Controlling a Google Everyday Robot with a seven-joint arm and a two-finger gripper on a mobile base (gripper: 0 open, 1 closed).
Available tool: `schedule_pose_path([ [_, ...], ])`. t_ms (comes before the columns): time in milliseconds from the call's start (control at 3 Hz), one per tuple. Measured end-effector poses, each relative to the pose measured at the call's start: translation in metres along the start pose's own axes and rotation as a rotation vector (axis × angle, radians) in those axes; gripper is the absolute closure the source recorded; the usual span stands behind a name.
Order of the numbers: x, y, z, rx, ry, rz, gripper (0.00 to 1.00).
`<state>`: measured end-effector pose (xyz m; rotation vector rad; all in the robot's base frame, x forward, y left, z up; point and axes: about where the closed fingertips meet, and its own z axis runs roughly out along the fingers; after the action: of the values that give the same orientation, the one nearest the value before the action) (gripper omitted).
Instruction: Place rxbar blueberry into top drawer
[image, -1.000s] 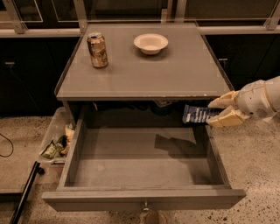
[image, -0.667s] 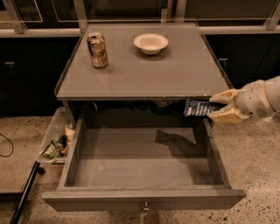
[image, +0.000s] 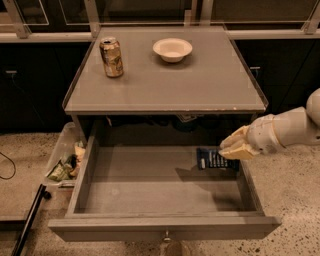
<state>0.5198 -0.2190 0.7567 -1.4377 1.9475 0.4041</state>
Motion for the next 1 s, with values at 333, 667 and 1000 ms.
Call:
schedule_pose_path([
  [333,0.011,0.011,0.037,-0.019,-0.017,-0.01,1.0],
  [667,0.006,0.016,0.063,-0.021,-0.057,-0.038,1.0],
  [1000,-0.004,0.026,0.085,-0.045,-0.107,-0.046,1.0],
])
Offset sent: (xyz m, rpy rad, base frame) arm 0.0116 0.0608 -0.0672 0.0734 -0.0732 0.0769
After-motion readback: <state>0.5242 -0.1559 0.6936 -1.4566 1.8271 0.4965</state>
